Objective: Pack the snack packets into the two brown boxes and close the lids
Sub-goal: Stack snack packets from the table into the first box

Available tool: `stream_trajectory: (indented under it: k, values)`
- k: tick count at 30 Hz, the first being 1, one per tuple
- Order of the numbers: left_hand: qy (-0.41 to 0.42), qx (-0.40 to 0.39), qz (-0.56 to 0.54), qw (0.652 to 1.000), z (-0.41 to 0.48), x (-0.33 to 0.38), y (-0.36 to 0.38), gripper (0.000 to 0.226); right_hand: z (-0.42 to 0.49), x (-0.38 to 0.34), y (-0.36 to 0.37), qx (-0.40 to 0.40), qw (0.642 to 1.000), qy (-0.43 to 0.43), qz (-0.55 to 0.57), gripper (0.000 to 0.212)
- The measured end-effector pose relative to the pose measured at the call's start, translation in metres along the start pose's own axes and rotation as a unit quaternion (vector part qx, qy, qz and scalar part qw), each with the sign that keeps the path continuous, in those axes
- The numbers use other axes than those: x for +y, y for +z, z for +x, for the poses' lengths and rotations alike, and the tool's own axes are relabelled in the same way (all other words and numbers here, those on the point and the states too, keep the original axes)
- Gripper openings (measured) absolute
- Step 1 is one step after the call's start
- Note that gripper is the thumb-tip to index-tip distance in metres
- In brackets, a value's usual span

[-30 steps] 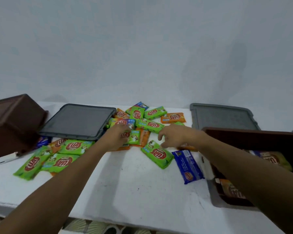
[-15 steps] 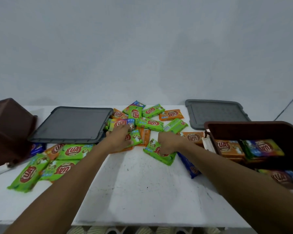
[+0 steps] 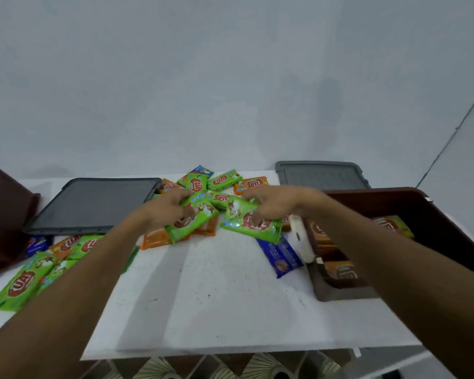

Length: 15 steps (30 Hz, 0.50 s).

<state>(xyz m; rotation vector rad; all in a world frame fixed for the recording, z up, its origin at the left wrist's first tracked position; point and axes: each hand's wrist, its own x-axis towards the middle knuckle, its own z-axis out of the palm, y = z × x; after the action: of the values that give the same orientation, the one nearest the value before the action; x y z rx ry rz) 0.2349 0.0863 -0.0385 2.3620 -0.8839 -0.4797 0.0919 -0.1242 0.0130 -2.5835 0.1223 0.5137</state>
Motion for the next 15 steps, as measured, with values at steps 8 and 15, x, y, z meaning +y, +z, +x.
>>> stream_trajectory:
  k: [8, 15]
  values:
    - [0.047, -0.117, -0.111, 0.986, 0.000, 0.145, 0.024, 0.020, -0.126, 0.120, -0.037, 0.055, 0.962, 0.022, 0.266, 0.019]
    - [0.121, -0.191, -0.080, 0.971, 0.001, 0.243, 0.112, 0.038, -0.171, 0.216, -0.017, 0.049, 0.993, 0.057, 0.094, 0.025]
